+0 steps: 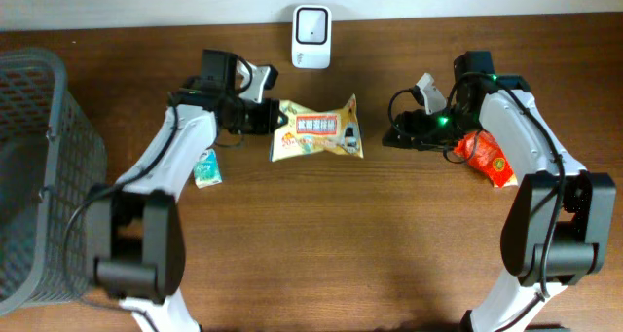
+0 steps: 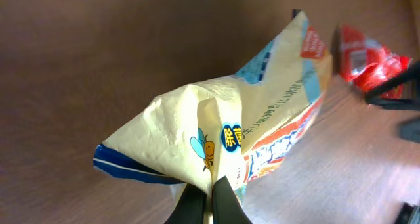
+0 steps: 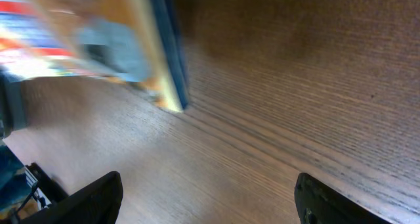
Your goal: Scan the item barcode
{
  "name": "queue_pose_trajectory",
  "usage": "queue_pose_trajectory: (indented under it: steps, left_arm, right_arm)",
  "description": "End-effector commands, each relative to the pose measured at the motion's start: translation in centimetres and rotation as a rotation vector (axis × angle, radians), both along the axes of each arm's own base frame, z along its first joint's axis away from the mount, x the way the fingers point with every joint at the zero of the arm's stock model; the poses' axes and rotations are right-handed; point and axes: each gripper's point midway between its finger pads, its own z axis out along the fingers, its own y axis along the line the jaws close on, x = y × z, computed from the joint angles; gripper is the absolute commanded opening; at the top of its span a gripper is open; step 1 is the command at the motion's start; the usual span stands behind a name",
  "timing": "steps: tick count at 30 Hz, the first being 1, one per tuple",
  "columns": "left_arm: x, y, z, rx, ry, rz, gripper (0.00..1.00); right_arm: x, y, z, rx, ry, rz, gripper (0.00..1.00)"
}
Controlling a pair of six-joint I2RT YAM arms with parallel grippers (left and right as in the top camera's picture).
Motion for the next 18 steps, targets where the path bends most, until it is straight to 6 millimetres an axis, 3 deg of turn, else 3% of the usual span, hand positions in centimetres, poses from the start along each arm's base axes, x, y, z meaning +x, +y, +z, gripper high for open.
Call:
queue_pose_trajectory:
  steps: [1, 5, 10, 18]
  left_arm:
    - [-0.8, -0.2, 3.8, -0.001, -0.067, -0.007, 0.0]
    - [-2.4, -1.7, 4.8, -0.111, -0.007, -0.055, 0.0]
    - [-3.2, -1.3, 4.7, -0.155, 0.075, -0.024, 0.0]
    - [-3.1, -0.3, 6.1, -0.271, 0.107, -0.017, 0.0]
  right_arm:
    - [-0.5, 1.5, -0.5, -0.002, -0.002, 0.051, 0.83]
    - [-0.3, 3.3, -0.5, -0.006, -0.037, 0.099, 0.83]
    - [0.5, 4.4, 0.2, 0.04, -0.085, 0.113, 0.82]
    - [0.6, 8.4, 3.0, 0.275, -0.179, 0.22, 0.82]
